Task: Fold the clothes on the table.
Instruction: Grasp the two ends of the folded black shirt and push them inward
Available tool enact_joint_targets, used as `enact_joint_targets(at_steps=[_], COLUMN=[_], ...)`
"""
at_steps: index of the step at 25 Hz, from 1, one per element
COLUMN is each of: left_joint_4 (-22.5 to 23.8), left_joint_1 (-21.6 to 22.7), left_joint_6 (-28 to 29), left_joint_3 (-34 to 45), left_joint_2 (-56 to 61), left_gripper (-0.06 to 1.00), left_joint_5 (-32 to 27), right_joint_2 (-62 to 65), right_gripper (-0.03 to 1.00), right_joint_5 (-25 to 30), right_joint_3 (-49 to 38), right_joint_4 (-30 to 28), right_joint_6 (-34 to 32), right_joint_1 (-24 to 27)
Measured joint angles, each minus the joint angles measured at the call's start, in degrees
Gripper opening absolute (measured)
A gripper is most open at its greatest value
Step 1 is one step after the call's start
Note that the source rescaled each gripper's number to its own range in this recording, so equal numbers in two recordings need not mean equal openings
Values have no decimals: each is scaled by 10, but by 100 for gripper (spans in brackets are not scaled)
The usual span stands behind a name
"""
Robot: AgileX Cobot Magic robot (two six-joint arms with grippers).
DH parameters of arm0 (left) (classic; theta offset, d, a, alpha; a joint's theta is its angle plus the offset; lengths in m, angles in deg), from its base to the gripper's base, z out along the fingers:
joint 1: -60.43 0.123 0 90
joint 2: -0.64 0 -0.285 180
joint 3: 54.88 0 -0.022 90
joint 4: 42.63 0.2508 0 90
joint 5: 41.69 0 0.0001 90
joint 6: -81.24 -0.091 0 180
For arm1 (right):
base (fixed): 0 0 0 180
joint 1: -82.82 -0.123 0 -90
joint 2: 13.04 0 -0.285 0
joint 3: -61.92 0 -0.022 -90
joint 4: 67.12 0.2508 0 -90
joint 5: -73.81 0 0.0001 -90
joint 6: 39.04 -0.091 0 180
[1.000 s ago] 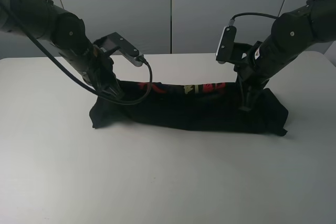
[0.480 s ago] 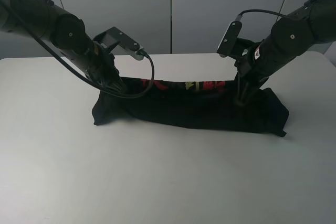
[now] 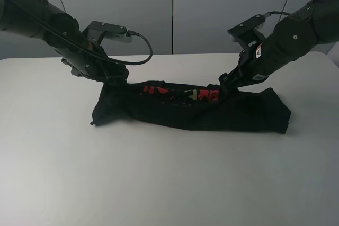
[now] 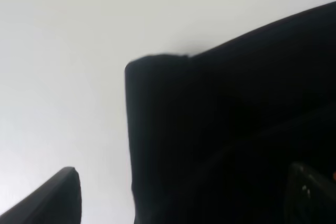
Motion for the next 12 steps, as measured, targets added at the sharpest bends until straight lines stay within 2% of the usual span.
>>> enact_joint_targets(at_steps=[3, 5, 9, 12], left_joint_4=[-33, -56, -76, -97], left_joint_1=[8, 13, 17, 17], left_joint_6=[11, 0, -29, -51], left_joint_3=[-16, -42, -112, -164], left_joint_2=[-2, -11, -43, -78], left_gripper=[99, 99, 99, 99], left_joint_5=[-66, -114, -195, -258], right_joint_2=[0, 0, 0, -1], right_gripper=[100, 100, 100, 100], right_joint_5=[46, 89, 181, 250], right_joint_3=[14, 35, 83, 113], right_joint_4=[1, 11, 39, 85], right_joint_6=[-67, -82, -80, -48], right_joint_1=[10, 15, 19, 19])
